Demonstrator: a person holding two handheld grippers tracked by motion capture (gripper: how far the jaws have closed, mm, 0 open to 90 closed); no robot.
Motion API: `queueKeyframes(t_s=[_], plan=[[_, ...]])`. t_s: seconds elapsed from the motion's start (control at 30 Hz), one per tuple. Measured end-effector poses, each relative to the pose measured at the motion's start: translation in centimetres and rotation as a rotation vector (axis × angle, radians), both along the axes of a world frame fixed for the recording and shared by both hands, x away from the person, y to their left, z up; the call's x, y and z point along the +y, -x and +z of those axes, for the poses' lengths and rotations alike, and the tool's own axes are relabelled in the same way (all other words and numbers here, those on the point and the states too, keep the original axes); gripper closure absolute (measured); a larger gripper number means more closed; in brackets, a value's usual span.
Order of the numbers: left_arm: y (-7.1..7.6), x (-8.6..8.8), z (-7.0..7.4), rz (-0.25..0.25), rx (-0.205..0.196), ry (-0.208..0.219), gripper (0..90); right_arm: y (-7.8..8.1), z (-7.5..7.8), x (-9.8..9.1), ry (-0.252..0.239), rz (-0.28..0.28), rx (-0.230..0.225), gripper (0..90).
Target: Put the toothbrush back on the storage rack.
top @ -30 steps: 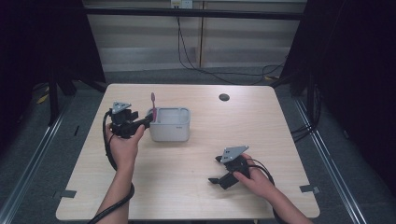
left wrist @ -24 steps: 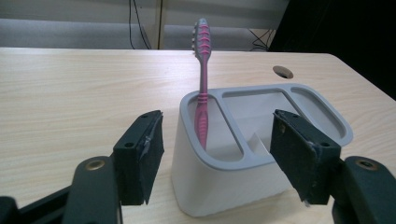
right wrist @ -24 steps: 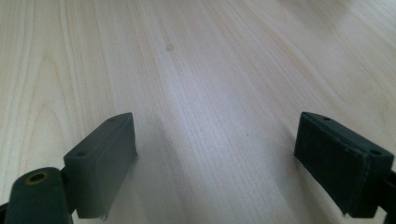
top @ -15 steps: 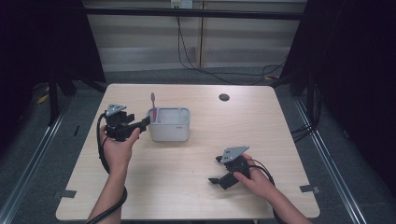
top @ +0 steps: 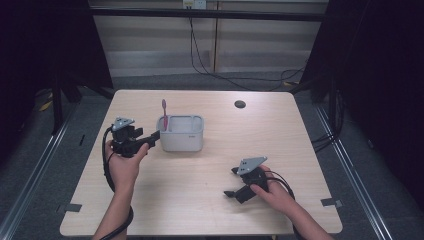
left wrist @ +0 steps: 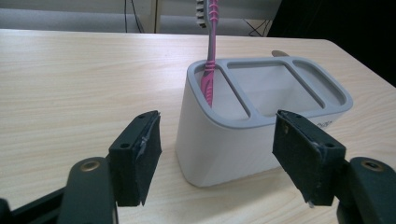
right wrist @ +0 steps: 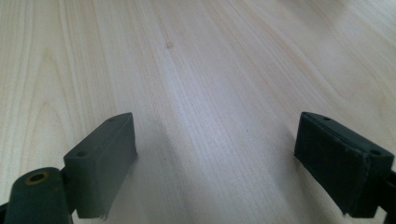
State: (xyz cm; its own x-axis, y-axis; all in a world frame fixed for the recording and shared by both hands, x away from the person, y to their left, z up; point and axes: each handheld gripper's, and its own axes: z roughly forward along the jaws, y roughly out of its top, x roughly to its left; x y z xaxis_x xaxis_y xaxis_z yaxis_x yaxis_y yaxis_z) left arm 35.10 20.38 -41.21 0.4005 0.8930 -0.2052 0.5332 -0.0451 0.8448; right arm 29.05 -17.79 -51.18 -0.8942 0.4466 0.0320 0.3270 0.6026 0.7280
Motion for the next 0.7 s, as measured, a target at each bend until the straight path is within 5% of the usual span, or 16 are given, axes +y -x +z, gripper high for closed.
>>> queueKeyframes(t_s=[0.7], plan=[[1.8,1.7,-1.8,-0.012,0.03,-0.022,30.4,0.0,0.0,0.0,0.0,0.0,0.0,12.0]])
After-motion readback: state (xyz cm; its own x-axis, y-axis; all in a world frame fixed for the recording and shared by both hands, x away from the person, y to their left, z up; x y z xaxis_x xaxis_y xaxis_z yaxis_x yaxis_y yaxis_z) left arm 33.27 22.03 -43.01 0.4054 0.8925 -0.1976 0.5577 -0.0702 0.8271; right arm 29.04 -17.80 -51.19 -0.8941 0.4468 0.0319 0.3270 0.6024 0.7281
